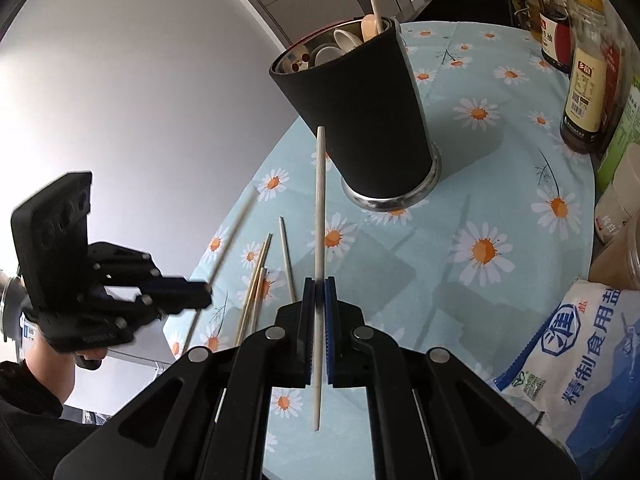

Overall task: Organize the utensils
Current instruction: 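Lift both held chopsticks upright and carry them over the black holder, then lower the chopsticks into the holder and open both tools, then move both open tools down toward the remaining chopsticks on the cloth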

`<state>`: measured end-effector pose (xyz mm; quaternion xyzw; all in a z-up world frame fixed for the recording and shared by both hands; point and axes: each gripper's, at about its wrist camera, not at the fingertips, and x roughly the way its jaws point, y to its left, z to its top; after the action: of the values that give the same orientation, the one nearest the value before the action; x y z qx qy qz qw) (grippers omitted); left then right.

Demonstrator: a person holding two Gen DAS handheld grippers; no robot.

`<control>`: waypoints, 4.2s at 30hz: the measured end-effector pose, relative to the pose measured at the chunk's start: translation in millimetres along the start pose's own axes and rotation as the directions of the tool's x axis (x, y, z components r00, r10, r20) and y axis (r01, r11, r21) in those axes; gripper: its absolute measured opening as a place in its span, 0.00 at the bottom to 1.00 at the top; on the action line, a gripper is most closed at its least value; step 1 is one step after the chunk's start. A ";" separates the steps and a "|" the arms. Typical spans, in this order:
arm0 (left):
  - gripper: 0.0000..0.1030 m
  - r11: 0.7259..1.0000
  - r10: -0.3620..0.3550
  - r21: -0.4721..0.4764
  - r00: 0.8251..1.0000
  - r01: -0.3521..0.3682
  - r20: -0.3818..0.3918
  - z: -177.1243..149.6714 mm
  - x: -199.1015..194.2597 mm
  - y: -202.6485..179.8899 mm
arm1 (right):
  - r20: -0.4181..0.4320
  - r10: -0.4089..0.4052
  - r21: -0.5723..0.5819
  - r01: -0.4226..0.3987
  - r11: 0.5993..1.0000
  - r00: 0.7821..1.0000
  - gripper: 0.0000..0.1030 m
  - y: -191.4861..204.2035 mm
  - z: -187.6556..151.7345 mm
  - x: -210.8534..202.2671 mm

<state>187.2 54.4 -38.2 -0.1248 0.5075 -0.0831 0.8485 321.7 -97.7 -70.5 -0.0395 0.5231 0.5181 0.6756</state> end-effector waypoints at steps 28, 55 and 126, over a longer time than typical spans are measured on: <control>0.03 0.989 -0.012 -0.127 0.884 0.081 0.468 65.3 -68.5 30.4 | 0.486 0.113 -0.159 -0.039 0.986 0.867 0.05 44.3 34.2 -62.6; 0.04 0.996 -0.087 0.062 0.606 0.062 0.790 137.7 -86.9 11.4 | 0.788 0.012 0.012 -0.035 0.999 0.616 0.05 16.5 110.4 -104.2; 0.17 0.983 0.180 -0.143 0.779 -0.117 0.600 49.6 -77.9 26.0 | 0.573 -0.025 -0.159 0.141 0.977 0.819 0.18 65.8 58.7 -50.1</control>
<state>194.7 106.4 42.0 -0.1460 0.2180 0.0537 0.9635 316.2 -65.5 25.6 0.0278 0.2430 0.5249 0.8153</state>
